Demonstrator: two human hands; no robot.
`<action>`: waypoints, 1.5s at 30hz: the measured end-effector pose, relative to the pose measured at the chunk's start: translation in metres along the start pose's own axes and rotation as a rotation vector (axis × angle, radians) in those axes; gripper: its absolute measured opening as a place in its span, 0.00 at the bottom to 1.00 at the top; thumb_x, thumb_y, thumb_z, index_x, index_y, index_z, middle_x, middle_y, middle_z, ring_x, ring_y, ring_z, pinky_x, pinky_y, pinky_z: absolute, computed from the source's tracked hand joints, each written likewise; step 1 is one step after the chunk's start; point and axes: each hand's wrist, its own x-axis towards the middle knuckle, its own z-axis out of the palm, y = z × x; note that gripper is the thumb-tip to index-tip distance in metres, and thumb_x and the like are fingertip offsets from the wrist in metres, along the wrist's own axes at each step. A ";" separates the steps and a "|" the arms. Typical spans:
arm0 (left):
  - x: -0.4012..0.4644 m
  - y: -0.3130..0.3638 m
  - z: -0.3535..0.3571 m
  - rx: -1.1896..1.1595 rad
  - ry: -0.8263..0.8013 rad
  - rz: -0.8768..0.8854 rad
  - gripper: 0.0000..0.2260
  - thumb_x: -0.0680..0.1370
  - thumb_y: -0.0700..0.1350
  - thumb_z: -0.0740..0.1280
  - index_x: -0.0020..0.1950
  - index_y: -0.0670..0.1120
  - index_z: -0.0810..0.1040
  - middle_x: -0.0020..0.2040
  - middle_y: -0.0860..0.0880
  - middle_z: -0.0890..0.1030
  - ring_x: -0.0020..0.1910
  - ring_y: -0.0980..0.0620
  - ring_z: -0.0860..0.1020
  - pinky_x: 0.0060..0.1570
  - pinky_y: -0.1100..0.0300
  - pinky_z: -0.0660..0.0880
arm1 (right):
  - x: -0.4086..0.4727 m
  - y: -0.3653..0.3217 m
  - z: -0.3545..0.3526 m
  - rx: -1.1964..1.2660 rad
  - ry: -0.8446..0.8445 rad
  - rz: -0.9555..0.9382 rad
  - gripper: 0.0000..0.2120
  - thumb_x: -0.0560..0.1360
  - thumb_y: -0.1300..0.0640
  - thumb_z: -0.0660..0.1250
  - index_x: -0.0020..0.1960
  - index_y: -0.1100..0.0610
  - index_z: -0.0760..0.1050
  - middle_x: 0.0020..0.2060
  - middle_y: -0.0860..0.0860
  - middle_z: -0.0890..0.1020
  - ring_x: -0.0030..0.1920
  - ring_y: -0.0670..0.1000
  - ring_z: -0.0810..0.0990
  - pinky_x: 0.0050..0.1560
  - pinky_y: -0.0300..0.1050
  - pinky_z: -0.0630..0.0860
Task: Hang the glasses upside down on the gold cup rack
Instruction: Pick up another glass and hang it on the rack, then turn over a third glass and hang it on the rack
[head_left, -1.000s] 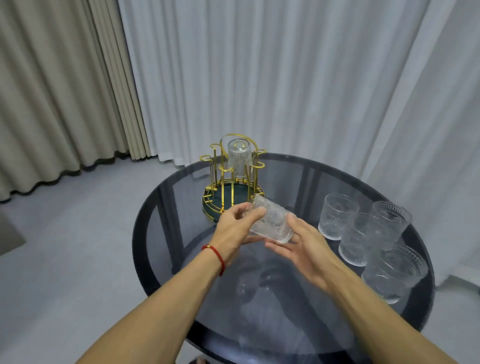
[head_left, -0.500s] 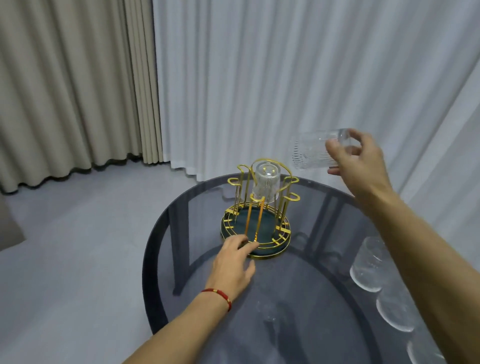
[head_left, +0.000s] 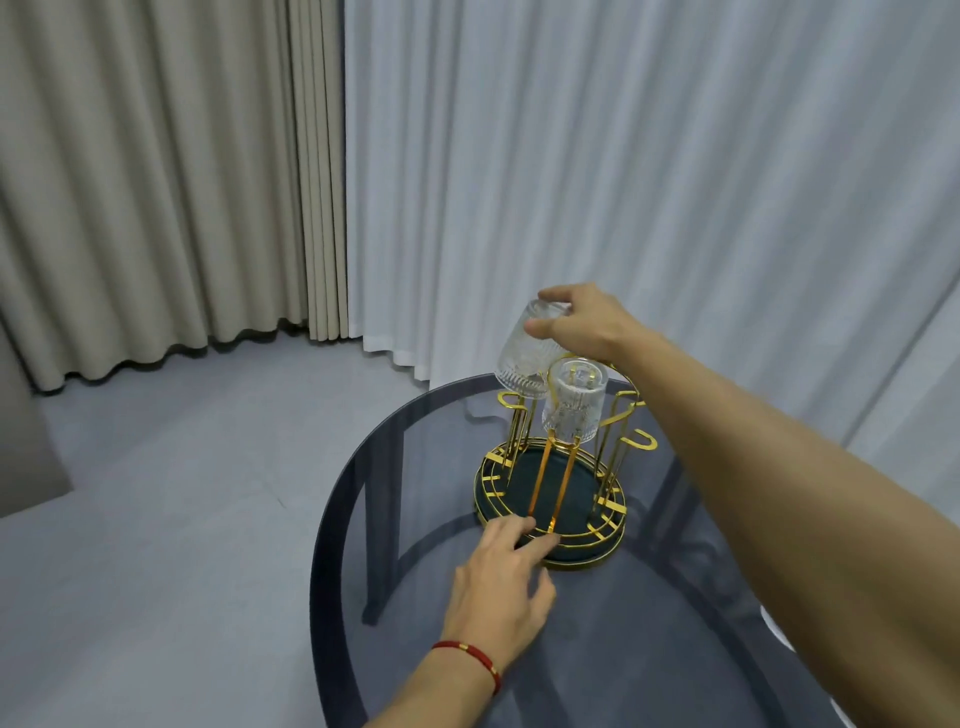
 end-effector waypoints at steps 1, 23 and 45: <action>0.000 0.000 0.000 0.003 0.002 0.004 0.20 0.79 0.49 0.62 0.70 0.62 0.72 0.71 0.58 0.69 0.73 0.58 0.64 0.52 0.53 0.77 | 0.002 0.001 0.004 -0.028 -0.021 0.003 0.33 0.75 0.46 0.74 0.77 0.53 0.72 0.75 0.55 0.76 0.75 0.57 0.73 0.70 0.49 0.69; 0.001 0.003 0.000 0.023 0.031 0.007 0.24 0.76 0.40 0.64 0.70 0.60 0.73 0.70 0.56 0.70 0.71 0.55 0.68 0.58 0.55 0.79 | -0.014 0.010 0.035 -0.811 -0.044 -0.220 0.31 0.76 0.40 0.69 0.77 0.45 0.70 0.68 0.52 0.81 0.67 0.59 0.79 0.57 0.57 0.79; -0.073 0.157 0.012 -0.221 -0.149 0.248 0.23 0.73 0.41 0.70 0.70 0.47 0.75 0.67 0.48 0.77 0.68 0.49 0.73 0.69 0.57 0.67 | -0.382 0.124 0.000 -0.340 0.380 -0.086 0.26 0.71 0.63 0.69 0.70 0.61 0.76 0.67 0.57 0.79 0.69 0.60 0.77 0.70 0.57 0.72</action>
